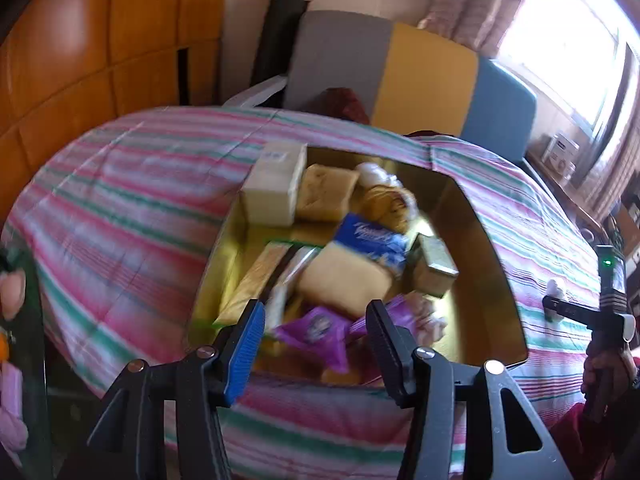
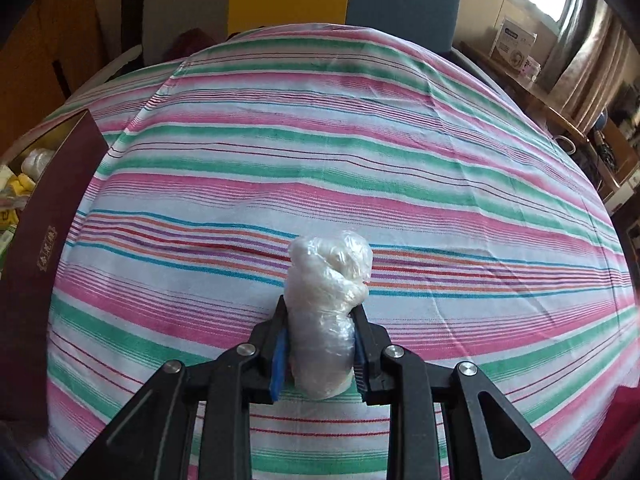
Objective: Organize objects
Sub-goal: 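Carry the plastic-wrapped bundle to the gold tray and release it with the right tool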
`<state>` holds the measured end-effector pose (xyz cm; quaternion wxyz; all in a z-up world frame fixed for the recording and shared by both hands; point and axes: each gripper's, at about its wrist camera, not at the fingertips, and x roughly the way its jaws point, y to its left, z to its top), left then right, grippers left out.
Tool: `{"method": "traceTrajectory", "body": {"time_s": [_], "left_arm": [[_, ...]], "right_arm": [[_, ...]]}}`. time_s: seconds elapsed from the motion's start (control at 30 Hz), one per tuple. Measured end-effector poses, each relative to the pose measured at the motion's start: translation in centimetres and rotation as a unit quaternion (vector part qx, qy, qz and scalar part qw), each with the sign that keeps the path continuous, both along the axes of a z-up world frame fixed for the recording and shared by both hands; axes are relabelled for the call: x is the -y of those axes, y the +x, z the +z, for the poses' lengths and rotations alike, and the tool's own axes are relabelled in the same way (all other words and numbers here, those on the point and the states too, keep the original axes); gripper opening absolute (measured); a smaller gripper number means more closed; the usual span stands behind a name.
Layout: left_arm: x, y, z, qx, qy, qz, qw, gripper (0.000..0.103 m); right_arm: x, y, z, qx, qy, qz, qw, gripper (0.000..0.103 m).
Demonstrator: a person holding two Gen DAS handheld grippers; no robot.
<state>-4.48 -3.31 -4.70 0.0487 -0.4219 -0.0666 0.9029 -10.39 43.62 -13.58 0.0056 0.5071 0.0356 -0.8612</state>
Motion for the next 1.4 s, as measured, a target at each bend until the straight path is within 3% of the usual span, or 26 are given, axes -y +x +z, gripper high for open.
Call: {"method": "traceTrajectory", "body": {"time_s": [0.13, 0.27, 0.43, 0.6, 0.7, 0.93, 1.0, 1.03, 1.4], "left_arm": [[1.9, 0.5, -0.9, 0.017, 0.016, 0.02, 0.9995, 0.053], [2.9, 0.6, -1.0, 0.014, 0.017, 0.033, 0.9992, 0.053], [3.2, 0.7, -0.6, -0.001, 0.019, 0.034, 0.9992, 0.053], [3.4, 0.7, -0.4, -0.003, 0.024, 0.032, 0.9992, 0.053], [3.6, 0.6, -0.7, 0.003, 0.027, 0.033, 0.9991, 0.053], [3.8, 0.3, -1.6, 0.014, 0.03, 0.033, 0.9989, 0.053], [3.7, 0.3, -1.7, 0.012, 0.027, 0.032, 0.999, 0.053], [3.6, 0.3, -1.7, 0.011, 0.025, 0.031, 0.9991, 0.053], [3.3, 0.3, -1.3, 0.006, 0.02, 0.033, 0.9992, 0.053]], "right_arm": [[0.7, -0.1, 0.5, 0.011, -0.04, 0.004, 0.999, 0.027], [3.5, 0.1, 3.0, -0.01, -0.072, 0.03, 0.997, 0.027], [10.9, 0.3, 7.5, -0.052, -0.092, 0.121, 0.987, 0.027], [18.6, -0.9, 9.6, -0.069, -0.096, 0.198, 0.973, 0.028], [22.1, -2.6, 8.8, -0.06, -0.08, 0.222, 0.97, 0.028], [25.6, -6.3, 2.9, 0.021, -0.04, 0.229, 0.972, 0.032], [25.6, -6.4, 2.1, 0.023, -0.043, 0.227, 0.973, 0.041], [25.4, -6.3, 1.8, 0.022, -0.044, 0.225, 0.973, 0.051], [24.2, -4.8, 3.4, -0.004, -0.065, 0.22, 0.973, 0.055]]}}
